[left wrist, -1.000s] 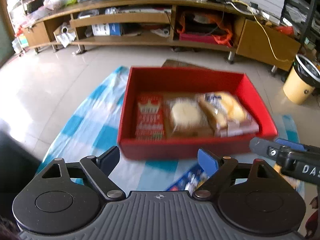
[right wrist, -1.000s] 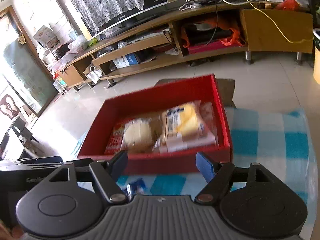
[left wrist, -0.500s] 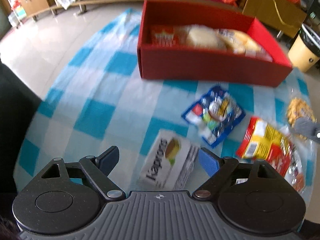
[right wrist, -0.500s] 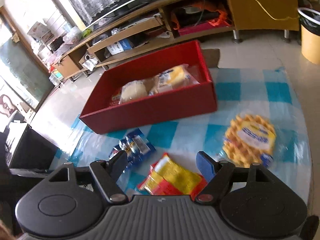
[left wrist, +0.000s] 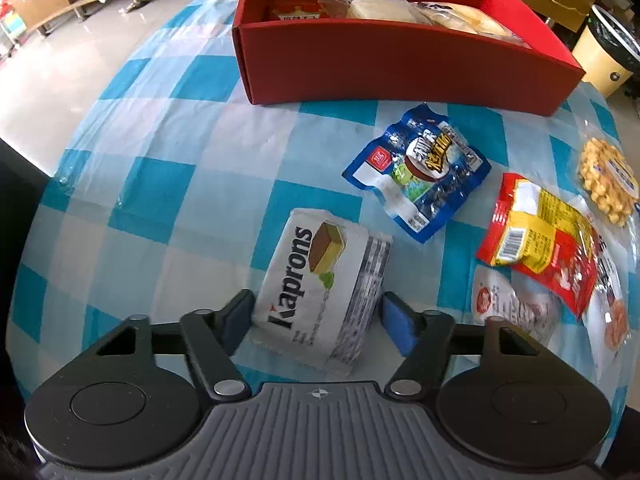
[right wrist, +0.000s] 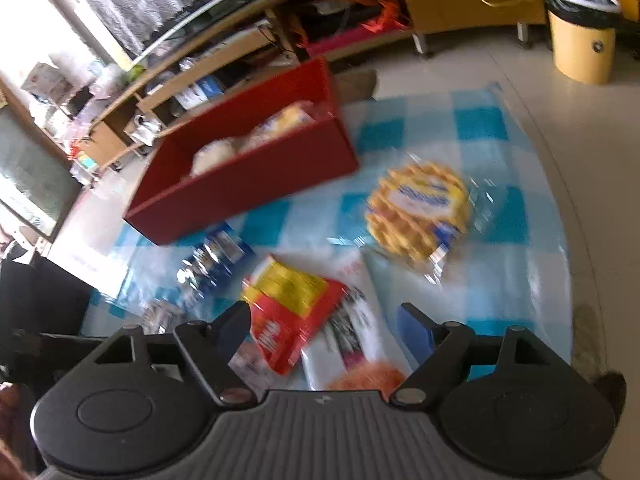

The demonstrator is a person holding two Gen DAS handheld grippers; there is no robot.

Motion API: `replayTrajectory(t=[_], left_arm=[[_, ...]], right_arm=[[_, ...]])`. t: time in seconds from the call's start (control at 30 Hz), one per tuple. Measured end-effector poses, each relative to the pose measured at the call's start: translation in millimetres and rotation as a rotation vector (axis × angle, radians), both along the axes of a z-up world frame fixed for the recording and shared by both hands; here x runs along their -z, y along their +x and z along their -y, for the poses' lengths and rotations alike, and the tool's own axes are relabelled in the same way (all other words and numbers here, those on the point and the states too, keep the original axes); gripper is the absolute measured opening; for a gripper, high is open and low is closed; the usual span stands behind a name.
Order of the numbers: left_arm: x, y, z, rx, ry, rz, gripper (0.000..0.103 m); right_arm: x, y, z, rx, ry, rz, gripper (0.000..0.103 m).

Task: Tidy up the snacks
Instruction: 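Lower the left tool to the Kaprons wafer pack while the right tool reaches the white spicy strip bag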

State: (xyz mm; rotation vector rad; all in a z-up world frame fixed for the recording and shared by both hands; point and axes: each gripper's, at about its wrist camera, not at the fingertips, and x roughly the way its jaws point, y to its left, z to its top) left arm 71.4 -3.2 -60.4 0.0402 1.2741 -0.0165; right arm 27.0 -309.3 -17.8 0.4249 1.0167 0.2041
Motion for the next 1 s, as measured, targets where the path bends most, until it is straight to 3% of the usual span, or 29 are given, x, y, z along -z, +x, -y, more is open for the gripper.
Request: replayTrajectory(t=[0.17,0.37,0.47,0.5,0.6,0.87,1.0], left_arm=[[-6.5,-8.8,-5.6,0.008,-0.041,-0.007,0.066],[-6.9,-7.5,-7.3,0.009,-0.066,-0.017,0.066],[-4.7,-6.9,-6.6,0.013,-0.072,-0.027,0.067],[-4.7,-7.0,-6.0,0.016,-0.070,-0.027,0.067],[-4.9,-7.1,-5.4,0.013,-0.071,-0.028,0.069],[3.3,-8.0,-5.5,0.024,-0.048,-0.042,0.091],[8.7,-12.0,-3.5,0.027,0.004,-0.034,0.095]], right_arm=[[7.9,-4.2,0.8,-0.004,-0.029,-0.037,0.079],[26.4,0.3,-31.6,-0.136,-0.145,-0.078,0.081],[34.7,4.8,-41.6,-0.194,-0.188,-0.047,0.094],[37.5,7.0,-43.7,-0.218,-0.188,-0.036,0.103],[38.3,6.2,-46.9,-0.230,-0.199,-0.033,0.103],[38.6,8.3,-36.7,-0.221,-0.155,-0.043,0.103],[38.1,11.4,-53.8,-0.273,-0.258,-0.058,0.103]])
